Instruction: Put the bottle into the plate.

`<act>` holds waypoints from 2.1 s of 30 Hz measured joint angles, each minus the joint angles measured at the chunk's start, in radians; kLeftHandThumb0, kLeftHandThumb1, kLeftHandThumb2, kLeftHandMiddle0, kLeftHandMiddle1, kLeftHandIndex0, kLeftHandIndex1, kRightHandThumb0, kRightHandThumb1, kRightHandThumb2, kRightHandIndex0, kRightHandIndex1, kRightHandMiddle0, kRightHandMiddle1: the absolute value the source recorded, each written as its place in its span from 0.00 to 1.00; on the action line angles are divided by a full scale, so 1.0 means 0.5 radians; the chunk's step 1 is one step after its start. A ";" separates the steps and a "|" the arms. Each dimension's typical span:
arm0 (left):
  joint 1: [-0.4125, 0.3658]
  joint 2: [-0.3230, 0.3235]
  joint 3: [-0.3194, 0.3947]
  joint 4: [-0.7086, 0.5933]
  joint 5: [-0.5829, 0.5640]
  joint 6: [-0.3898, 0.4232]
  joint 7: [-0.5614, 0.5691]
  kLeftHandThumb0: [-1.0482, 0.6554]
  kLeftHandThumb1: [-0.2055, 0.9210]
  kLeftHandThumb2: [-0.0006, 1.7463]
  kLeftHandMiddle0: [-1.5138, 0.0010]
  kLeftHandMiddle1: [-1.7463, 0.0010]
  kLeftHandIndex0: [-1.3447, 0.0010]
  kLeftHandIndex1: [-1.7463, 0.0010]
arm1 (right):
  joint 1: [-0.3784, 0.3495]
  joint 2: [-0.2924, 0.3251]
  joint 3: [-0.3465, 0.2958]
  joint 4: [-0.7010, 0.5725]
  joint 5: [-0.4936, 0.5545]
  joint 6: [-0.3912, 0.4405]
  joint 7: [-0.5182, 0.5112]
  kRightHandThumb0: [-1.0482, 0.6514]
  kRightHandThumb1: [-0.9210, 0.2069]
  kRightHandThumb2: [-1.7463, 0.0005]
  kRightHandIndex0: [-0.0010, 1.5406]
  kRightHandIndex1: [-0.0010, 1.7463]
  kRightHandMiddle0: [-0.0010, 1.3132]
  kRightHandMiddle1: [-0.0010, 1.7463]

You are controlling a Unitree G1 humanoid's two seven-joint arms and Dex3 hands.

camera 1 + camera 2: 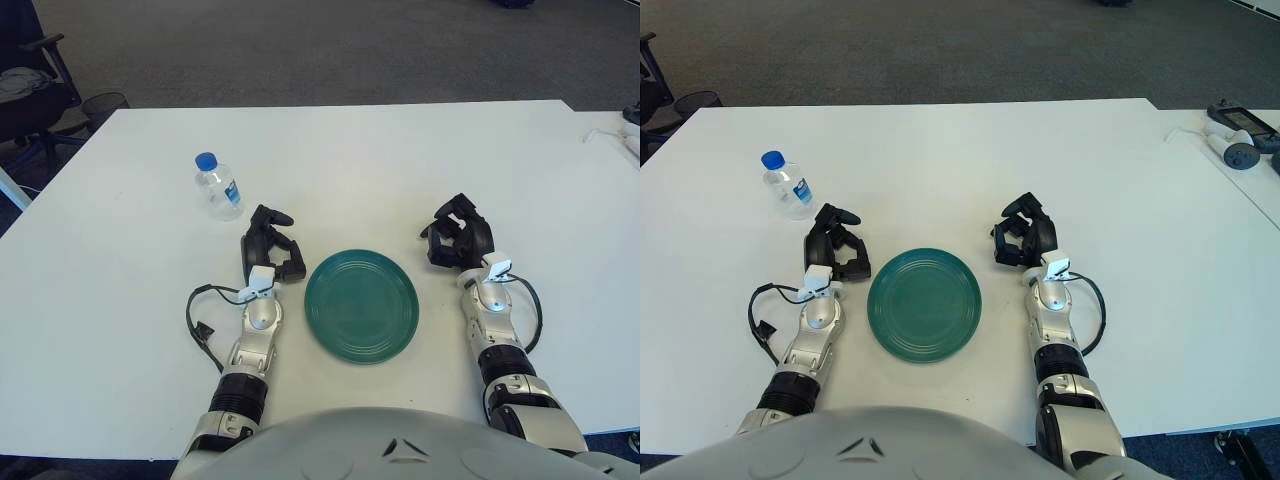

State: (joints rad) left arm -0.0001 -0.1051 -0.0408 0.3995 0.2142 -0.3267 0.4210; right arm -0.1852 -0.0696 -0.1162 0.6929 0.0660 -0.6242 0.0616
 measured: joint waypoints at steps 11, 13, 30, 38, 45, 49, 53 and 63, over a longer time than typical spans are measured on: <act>0.007 0.003 0.010 -0.010 -0.038 0.005 -0.082 0.61 0.13 1.00 0.41 0.00 0.50 0.00 | 0.000 0.001 0.010 0.000 0.020 0.033 0.101 0.62 0.55 0.31 0.52 0.76 0.34 1.00; 0.008 0.000 0.014 -0.020 -0.065 0.032 -0.114 0.61 0.13 1.00 0.41 0.00 0.50 0.00 | 0.000 0.002 0.009 -0.001 0.032 0.032 0.111 0.62 0.55 0.31 0.52 0.76 0.34 1.00; 0.029 -0.014 0.048 -0.186 -0.230 0.347 -0.293 0.61 0.12 1.00 0.41 0.01 0.50 0.00 | 0.045 0.027 0.017 -0.096 0.048 0.140 0.119 0.62 0.57 0.29 0.52 0.78 0.35 1.00; 0.035 -0.014 0.048 -0.240 -0.249 0.436 -0.299 0.61 0.13 1.00 0.41 0.01 0.50 0.00 | 0.111 0.050 0.034 -0.201 0.048 0.210 0.132 0.61 0.55 0.29 0.51 0.80 0.33 1.00; 0.046 -0.014 0.046 -0.246 -0.248 0.437 -0.290 0.61 0.13 1.00 0.41 0.01 0.50 0.00 | 0.148 0.066 0.045 -0.256 0.045 0.238 0.124 0.62 0.55 0.30 0.51 0.80 0.33 1.00; 0.052 -0.014 0.043 -0.246 -0.245 0.437 -0.284 0.61 0.13 1.00 0.41 0.00 0.50 0.00 | 0.160 0.072 0.047 -0.276 0.045 0.251 0.115 0.62 0.55 0.30 0.51 0.79 0.33 1.00; 0.060 -0.014 0.041 -0.246 -0.241 0.434 -0.268 0.61 0.13 1.00 0.41 0.00 0.50 0.00 | 0.163 0.073 0.051 -0.280 0.043 0.267 0.108 0.62 0.54 0.31 0.51 0.78 0.32 1.00; 0.060 -0.022 0.103 -0.196 -0.118 0.280 0.121 0.61 0.22 0.91 0.45 0.07 0.54 0.00 | 0.163 0.073 0.057 -0.282 0.033 0.268 0.094 0.61 0.53 0.32 0.51 0.76 0.32 1.00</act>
State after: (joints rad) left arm 0.0299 -0.1162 0.0109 0.3013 0.1550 -0.1865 0.4814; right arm -0.1035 -0.0331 -0.0879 0.5517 0.0823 -0.4900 0.1088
